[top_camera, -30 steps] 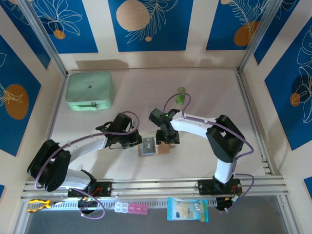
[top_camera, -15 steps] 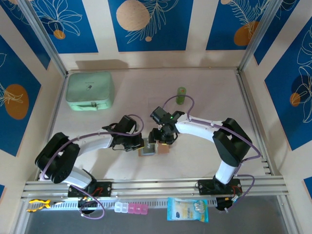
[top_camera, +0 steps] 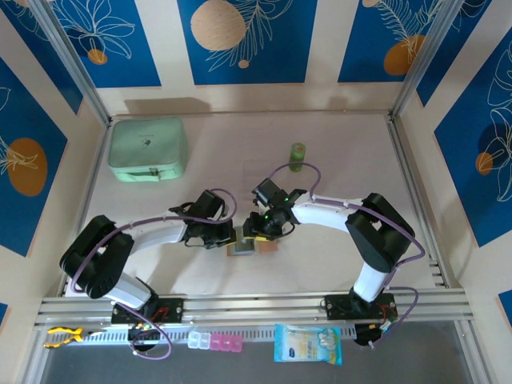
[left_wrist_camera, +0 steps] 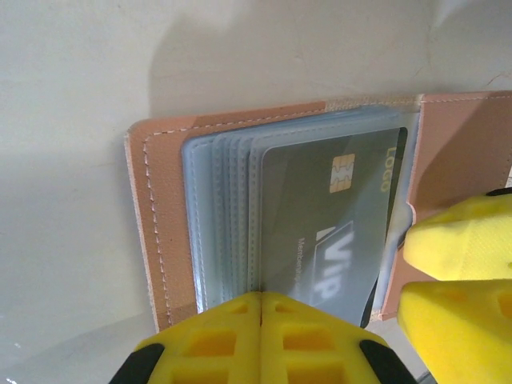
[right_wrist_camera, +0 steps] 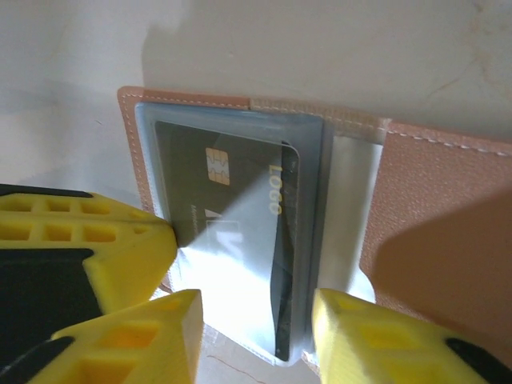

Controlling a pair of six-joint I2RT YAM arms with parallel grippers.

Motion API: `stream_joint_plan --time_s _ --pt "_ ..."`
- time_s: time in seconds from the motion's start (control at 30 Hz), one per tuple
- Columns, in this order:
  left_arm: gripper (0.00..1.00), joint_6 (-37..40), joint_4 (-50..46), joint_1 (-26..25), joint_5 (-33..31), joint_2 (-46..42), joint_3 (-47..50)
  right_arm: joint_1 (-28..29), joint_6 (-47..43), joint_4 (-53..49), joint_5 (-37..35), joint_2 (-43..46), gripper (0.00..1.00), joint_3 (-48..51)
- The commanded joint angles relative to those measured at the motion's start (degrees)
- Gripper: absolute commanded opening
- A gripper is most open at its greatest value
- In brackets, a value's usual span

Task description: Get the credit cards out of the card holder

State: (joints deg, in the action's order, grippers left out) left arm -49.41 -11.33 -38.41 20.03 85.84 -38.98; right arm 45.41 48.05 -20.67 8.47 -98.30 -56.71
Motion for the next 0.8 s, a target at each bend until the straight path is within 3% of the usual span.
stream_joint_plan --time_s 0.0,0.77 --pt "0.01 1.3 -3.4 -0.4 -3.0 0.4 -0.5 -0.6 0.2 3.1 3.2 0.8 0.37 1.2" --pt "0.01 1.1 -3.5 -0.4 -3.1 0.2 -0.3 -1.6 1.2 7.3 5.8 -1.9 0.29 4.0"
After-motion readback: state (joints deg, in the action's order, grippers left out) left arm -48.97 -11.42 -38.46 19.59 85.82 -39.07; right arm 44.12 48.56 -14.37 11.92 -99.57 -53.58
